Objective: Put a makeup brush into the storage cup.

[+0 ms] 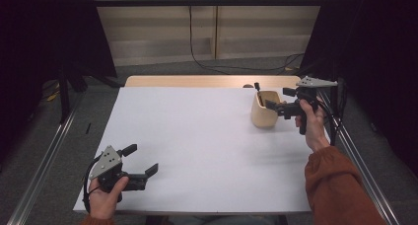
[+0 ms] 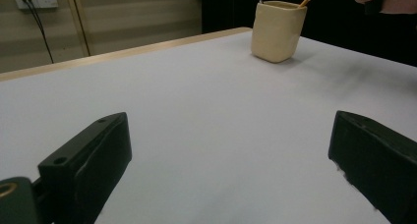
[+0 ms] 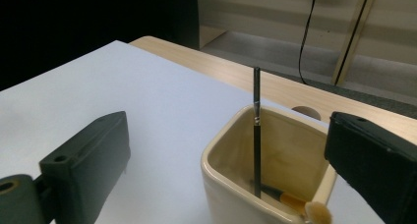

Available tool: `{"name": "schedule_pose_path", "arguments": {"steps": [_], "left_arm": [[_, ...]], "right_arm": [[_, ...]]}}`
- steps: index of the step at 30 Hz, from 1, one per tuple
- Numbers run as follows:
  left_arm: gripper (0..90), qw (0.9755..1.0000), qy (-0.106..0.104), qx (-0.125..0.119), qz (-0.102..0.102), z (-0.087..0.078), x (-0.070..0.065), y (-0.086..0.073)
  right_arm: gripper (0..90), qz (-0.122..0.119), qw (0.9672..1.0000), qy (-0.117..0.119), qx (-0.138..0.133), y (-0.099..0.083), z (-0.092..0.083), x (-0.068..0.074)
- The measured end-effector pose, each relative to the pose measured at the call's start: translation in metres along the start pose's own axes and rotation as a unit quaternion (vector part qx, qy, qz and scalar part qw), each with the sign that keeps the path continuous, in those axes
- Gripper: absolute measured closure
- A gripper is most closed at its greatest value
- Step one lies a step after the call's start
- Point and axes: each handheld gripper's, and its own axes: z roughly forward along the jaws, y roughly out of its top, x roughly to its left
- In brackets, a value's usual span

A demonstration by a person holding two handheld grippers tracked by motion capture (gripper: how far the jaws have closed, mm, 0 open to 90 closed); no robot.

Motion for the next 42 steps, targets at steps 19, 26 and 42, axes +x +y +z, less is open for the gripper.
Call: {"name": "schedule_pose_path", "arguments": {"steps": [19,26,42], "left_arm": [[2.4,1.0,0.004,-0.003,0.0,0.0,0.001,0.001],[2.4,1.0,0.002,-0.004,0.001,0.001,0.0,0.001],[2.5,0.9998,0.014,-0.016,-0.004,-0.003,0.001,0.002]], "right_arm": [[2.4,-0.005,0.9999,-0.012,-0.008,-0.014,-0.028,0.018],[2.5,-0.012,0.9999,-0.009,-0.002,-0.019,-0.038,0.027],[2.4,-0.005,1.0,-0.006,-0.006,-0.043,-0.058,0.043]]}}
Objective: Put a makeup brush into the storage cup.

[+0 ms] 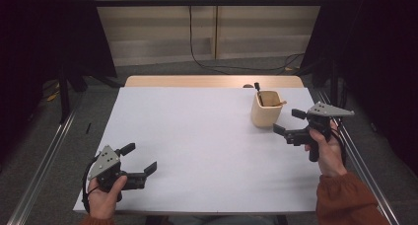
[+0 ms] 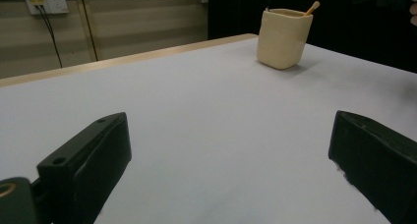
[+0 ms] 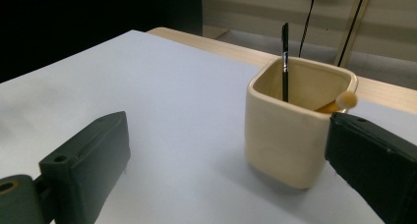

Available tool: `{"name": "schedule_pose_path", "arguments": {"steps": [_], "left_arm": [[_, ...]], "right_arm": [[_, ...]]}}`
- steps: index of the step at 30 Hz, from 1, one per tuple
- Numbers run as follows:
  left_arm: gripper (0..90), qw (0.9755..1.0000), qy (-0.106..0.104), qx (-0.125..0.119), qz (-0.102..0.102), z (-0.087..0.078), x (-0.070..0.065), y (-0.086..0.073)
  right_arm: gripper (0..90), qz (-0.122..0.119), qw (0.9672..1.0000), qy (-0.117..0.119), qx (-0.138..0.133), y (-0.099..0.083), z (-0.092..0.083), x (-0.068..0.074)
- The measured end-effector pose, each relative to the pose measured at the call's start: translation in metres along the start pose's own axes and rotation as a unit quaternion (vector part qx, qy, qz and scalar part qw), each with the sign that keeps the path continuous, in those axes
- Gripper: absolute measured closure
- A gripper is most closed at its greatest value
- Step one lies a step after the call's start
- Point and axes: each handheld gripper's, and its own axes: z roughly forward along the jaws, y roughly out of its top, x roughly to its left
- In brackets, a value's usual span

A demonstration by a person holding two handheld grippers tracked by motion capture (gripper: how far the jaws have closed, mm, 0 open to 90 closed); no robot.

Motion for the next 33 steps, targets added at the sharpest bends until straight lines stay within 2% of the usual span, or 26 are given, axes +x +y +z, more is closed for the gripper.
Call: {"name": "schedule_pose_path", "arguments": {"steps": [10,17,25,33], "left_arm": [[2.5,1.0,0.009,-0.003,-0.001,-0.002,0.001,0.0],[2.5,0.9999,0.015,-0.004,-0.004,-0.006,0.001,-0.002],[2.4,0.9997,0.021,-0.005,-0.009,-0.014,0.0,-0.005],[2.4,0.9996,0.027,0.001,-0.01,-0.018,-0.001,-0.008]], "right_arm": [[1.9,0.007,1.0,0.006,0.002,-0.019,-0.018,0.013],[2.7,0.033,0.9994,0.006,0.006,-0.037,-0.026,0.016],[2.9,0.033,0.9994,-0.007,0.007,-0.057,-0.041,0.021],[3.0,0.044,0.9988,-0.016,0.011,-0.077,-0.06,0.028]]}}
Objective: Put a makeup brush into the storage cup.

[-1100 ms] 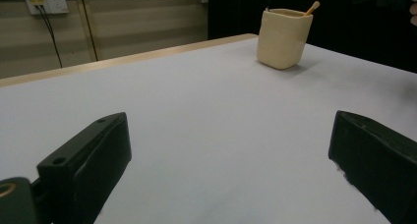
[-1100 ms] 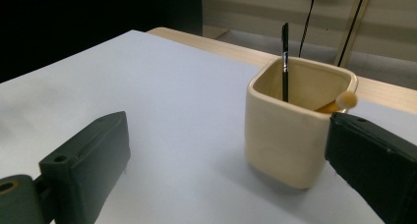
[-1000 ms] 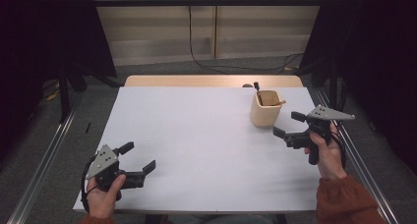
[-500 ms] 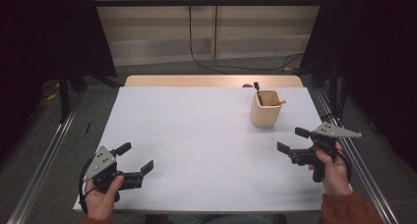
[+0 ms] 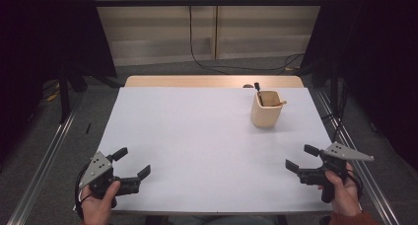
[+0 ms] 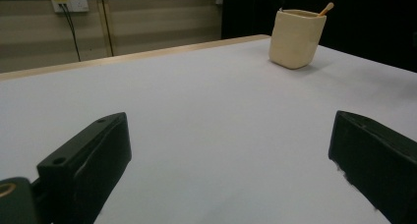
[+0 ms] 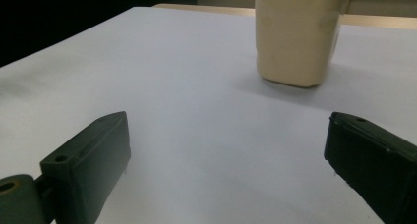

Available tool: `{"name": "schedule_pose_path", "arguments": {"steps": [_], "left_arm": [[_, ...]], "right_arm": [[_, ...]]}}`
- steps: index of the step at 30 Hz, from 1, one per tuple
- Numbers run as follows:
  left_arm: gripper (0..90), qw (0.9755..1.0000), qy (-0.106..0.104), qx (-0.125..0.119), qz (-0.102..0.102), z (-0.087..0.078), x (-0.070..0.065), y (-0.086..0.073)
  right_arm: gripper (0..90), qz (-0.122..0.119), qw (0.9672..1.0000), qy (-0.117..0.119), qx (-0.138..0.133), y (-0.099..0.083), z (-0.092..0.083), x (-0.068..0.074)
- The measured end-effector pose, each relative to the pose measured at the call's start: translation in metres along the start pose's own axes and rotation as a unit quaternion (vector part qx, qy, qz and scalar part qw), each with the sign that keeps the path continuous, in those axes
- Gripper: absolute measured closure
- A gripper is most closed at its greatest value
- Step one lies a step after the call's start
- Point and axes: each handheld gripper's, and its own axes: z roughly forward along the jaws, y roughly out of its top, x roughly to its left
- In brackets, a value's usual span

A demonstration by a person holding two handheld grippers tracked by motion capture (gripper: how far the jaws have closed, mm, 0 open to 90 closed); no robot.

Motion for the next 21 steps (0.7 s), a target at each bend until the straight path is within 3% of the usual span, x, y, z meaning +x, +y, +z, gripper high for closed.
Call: {"name": "schedule_pose_path", "arguments": {"steps": [3,12,15,19,21], "left_arm": [[2.3,0.9999,0.013,0.0,-0.004,-0.001,0.0,-0.001],[2.2,0.9998,0.019,-0.002,-0.003,-0.007,-0.001,-0.001],[2.2,0.9998,0.014,0.0,-0.013,-0.01,-0.002,-0.002],[2.2,0.9998,0.019,0.004,-0.002,-0.009,-0.002,-0.001],[2.2,0.9998,0.017,0.005,-0.006,-0.009,-0.002,-0.001]], "right_arm": [[2.7,0.006,1.0,0.0,-0.006,-0.003,-0.005,-0.002],[2.8,0.012,0.9998,-0.008,-0.011,-0.014,-0.013,-0.003],[2.6,0.008,0.9998,-0.007,-0.016,-0.014,-0.015,-0.002],[2.7,0.012,0.9998,-0.009,-0.015,-0.015,-0.014,-0.003],[2.6,0.01,0.9998,-0.009,-0.014,-0.015,-0.014,-0.003]]}}
